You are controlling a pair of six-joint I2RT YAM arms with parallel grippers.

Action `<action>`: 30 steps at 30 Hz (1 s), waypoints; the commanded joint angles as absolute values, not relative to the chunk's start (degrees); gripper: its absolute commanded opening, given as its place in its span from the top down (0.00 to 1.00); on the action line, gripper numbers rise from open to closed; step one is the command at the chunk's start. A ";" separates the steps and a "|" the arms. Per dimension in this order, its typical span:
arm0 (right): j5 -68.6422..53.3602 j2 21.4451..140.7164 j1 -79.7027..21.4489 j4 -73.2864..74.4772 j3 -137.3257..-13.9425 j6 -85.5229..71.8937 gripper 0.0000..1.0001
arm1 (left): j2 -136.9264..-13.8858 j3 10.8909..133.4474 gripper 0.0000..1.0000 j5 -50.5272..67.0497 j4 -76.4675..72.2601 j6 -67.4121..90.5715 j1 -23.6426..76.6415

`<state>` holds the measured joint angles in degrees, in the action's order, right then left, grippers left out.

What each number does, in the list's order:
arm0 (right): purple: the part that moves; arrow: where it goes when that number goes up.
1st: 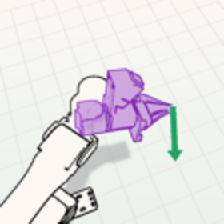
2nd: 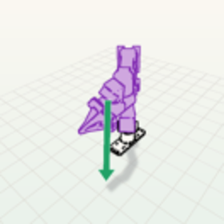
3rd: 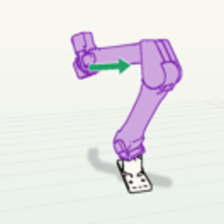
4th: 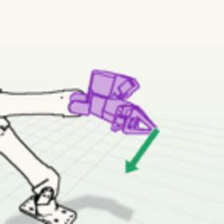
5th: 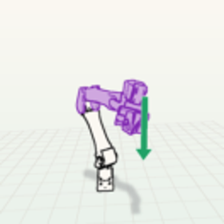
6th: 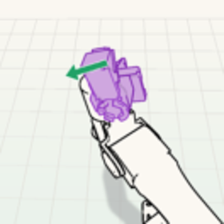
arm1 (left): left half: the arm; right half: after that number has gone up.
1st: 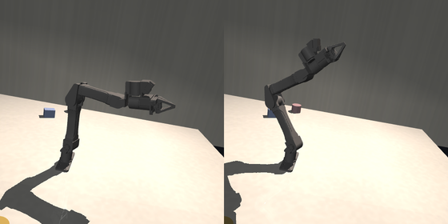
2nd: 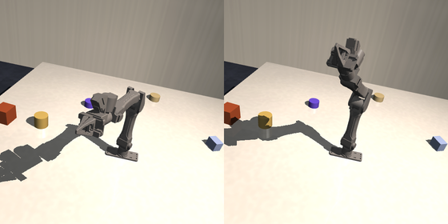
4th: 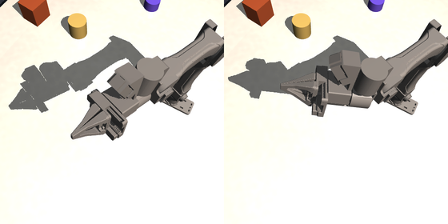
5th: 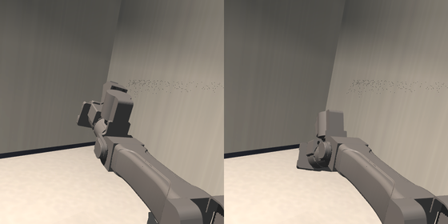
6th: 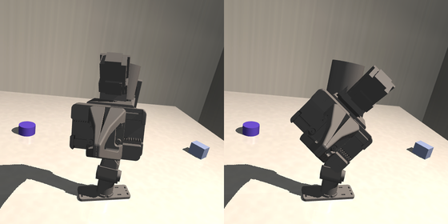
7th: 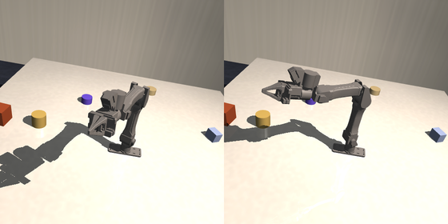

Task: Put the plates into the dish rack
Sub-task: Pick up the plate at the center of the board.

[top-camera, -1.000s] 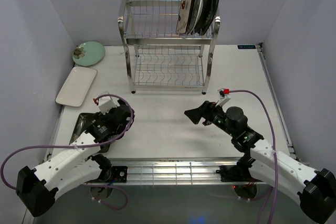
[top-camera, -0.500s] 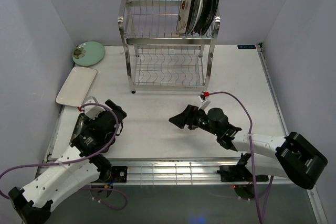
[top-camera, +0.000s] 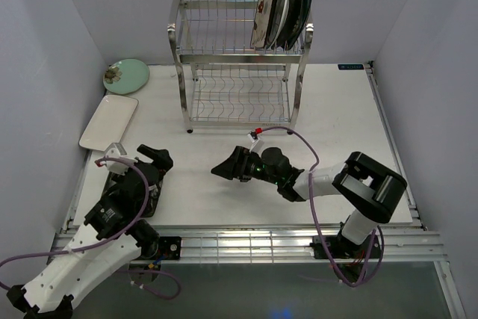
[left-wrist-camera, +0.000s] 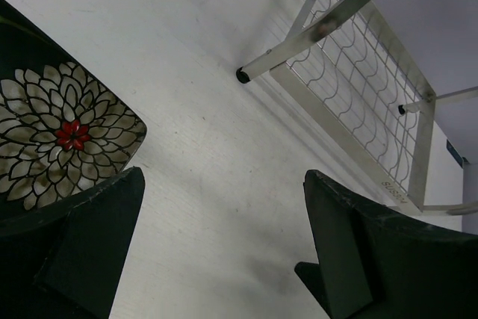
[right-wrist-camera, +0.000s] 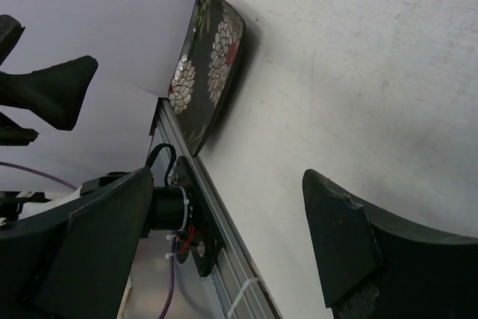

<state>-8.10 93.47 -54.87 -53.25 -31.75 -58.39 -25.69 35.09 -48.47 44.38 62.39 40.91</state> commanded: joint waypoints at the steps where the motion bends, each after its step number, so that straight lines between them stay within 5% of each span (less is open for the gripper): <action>1: -7.65 95.97 -57.13 -57.66 -37.17 -59.06 0.13 | -24.17 38.93 0.02 -44.84 47.36 61.96 41.13; 12: -4.75 111.44 -61.78 -57.92 -49.56 -66.00 0.12 | -21.89 50.53 0.02 -42.80 57.30 56.70 41.13; 30: -4.13 129.63 -65.65 -40.27 -76.36 -68.11 0.18 | -20.75 52.82 0.02 -42.54 57.22 45.79 41.13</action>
<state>-4.69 127.66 -65.34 -43.83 -72.29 -67.35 -21.85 51.88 -42.98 57.01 47.79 40.91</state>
